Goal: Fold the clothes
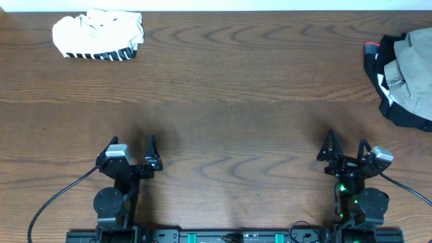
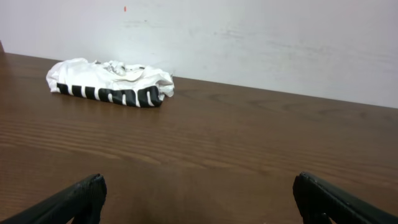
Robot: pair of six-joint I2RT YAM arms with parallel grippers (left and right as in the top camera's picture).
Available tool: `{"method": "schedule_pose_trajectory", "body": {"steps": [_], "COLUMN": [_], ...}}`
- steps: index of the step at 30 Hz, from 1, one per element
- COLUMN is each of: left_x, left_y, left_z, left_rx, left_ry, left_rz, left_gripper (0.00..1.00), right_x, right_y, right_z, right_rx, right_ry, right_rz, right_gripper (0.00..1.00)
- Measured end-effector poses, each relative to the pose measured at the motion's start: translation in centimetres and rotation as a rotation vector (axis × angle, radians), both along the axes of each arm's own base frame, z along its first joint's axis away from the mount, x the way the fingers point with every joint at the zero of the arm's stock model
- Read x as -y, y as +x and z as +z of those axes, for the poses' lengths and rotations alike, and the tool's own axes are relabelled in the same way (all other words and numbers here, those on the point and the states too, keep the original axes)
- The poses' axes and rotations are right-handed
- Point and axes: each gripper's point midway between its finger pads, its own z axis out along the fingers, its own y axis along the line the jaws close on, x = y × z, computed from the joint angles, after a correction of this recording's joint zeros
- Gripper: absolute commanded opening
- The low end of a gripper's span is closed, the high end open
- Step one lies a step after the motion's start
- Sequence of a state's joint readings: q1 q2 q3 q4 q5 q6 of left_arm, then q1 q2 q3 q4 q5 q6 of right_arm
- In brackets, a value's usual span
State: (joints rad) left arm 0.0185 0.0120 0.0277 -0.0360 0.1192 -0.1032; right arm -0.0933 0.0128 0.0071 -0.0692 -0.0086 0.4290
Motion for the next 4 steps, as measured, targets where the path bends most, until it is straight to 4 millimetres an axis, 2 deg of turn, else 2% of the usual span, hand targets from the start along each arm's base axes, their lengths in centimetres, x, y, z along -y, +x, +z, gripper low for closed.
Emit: {"method": "schedule_pose_trajectory", "body": {"steps": [4], "left_x": [0.00], "left_y": [0.00], "left_z": [0.00], "left_rx": [0.000], "left_ry": [0.000], "left_rz": [0.000], "left_gripper": [0.98], "right_x": [0.00], "right_y": [0.00], "right_z": [0.00], "right_rx": [0.000], "right_ry": [0.000], "right_rz": [0.000], "right_gripper": [0.99]}}
